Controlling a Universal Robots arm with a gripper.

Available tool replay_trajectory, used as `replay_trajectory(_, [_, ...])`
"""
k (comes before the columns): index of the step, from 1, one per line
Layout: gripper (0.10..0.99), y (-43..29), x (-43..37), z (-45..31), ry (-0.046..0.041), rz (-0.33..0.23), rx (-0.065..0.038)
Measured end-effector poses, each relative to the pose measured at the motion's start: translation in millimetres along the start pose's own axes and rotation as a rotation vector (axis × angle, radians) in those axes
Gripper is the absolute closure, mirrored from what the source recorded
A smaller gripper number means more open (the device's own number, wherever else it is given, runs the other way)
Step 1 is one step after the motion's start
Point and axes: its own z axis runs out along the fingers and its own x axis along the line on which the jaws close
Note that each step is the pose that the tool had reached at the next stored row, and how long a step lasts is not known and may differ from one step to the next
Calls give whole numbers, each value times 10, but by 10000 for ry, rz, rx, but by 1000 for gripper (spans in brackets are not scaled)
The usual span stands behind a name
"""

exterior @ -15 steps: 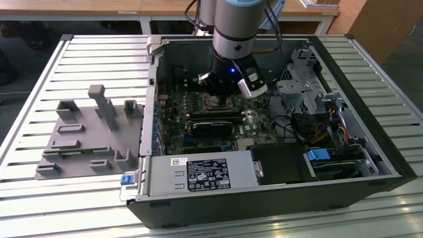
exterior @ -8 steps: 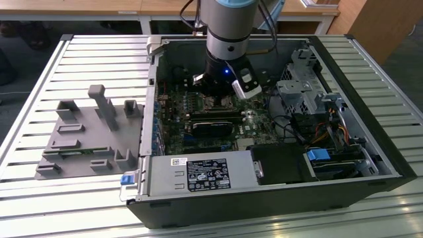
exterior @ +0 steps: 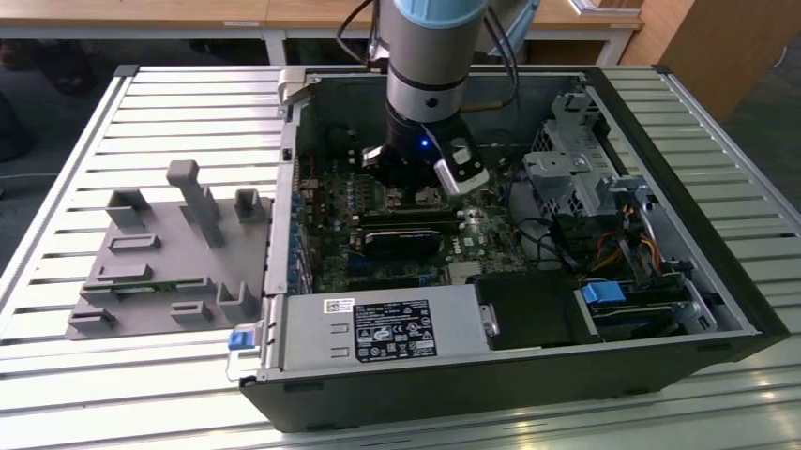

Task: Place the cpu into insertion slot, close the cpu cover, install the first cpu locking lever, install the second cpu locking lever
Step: 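Install the second cpu locking lever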

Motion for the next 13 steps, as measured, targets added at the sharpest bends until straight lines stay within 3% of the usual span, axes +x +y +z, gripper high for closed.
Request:
replay_trajectory(8, [980, -78, 68, 1, 13, -2, -433])
replay_trajectory(13, [980, -115, 108, 1, 14, 15, -571])
